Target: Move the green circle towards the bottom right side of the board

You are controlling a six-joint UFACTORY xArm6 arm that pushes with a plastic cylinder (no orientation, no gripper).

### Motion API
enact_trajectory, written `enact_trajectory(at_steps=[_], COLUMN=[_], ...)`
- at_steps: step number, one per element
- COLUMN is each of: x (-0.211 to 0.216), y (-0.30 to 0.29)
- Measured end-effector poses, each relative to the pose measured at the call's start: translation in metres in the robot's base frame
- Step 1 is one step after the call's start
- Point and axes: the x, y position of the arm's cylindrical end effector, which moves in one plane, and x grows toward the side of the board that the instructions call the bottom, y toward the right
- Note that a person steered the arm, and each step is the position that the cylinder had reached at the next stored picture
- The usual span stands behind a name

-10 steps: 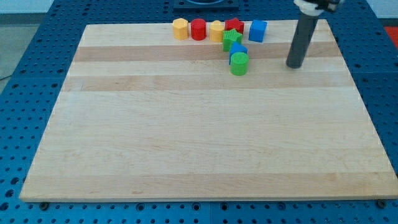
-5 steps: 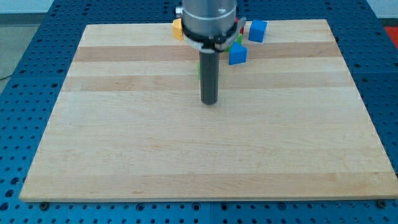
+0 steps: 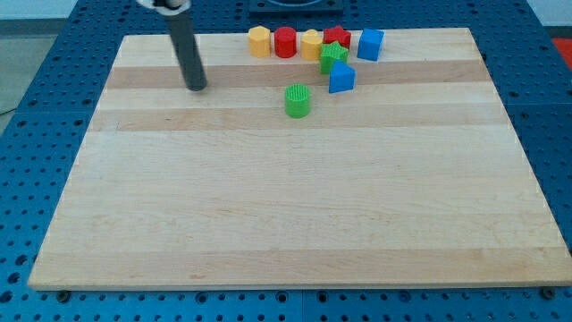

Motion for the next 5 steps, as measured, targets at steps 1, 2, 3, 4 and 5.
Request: enact_trajectory(at_steps=[1, 2, 3, 4, 5], x=[0.0, 0.0, 0.007, 0.034, 0.068], y=[0.0, 0.0, 0.028, 0.094, 0.167])
